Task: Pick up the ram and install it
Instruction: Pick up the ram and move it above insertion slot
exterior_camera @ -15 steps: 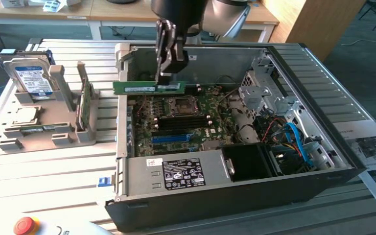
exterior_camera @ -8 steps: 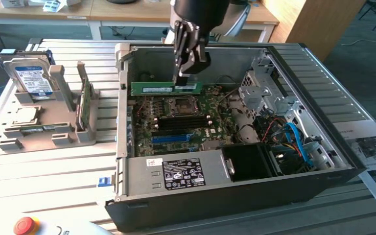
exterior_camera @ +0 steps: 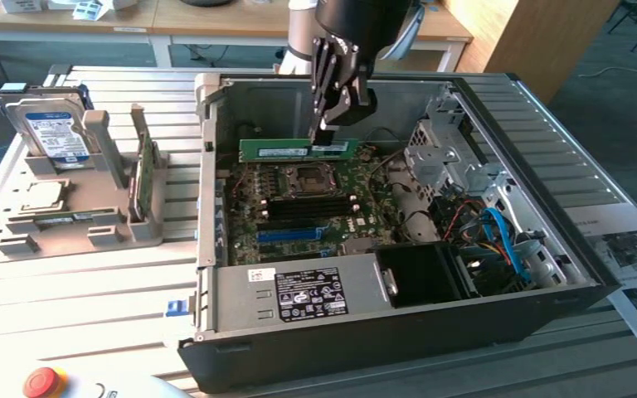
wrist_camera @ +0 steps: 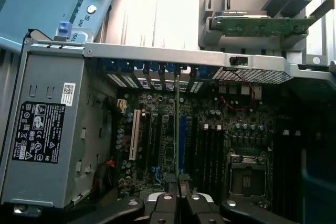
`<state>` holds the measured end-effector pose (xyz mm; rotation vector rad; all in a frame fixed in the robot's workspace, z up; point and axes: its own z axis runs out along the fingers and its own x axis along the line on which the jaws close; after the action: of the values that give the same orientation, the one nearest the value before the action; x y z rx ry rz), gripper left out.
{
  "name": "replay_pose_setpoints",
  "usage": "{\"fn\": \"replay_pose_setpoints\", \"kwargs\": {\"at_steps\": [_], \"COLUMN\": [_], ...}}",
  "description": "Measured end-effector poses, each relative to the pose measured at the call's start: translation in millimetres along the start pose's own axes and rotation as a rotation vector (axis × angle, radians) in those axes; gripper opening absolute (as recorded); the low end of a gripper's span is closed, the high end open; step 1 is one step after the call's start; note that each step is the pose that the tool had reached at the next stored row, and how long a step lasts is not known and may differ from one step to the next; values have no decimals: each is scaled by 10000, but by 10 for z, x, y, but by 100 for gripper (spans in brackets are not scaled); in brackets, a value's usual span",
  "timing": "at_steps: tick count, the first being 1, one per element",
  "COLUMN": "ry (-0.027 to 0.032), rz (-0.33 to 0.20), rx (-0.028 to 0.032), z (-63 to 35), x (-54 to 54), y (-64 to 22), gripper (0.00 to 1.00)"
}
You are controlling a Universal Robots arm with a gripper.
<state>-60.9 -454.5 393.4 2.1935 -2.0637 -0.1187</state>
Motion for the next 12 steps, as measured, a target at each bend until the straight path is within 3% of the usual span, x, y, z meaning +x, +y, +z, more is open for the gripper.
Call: {"fn": "replay_pose_setpoints", "kwargs": {"at_steps": [3,5,8,12], "ry": [-1,11,54,156], "rz": [1,6,18,45], "rx": [9,90,302,720], "z": [0,0,0,0], "x": [0,-2,-6,-18], "y": [0,0,0,8], "gripper": [12,12,12,12]}}
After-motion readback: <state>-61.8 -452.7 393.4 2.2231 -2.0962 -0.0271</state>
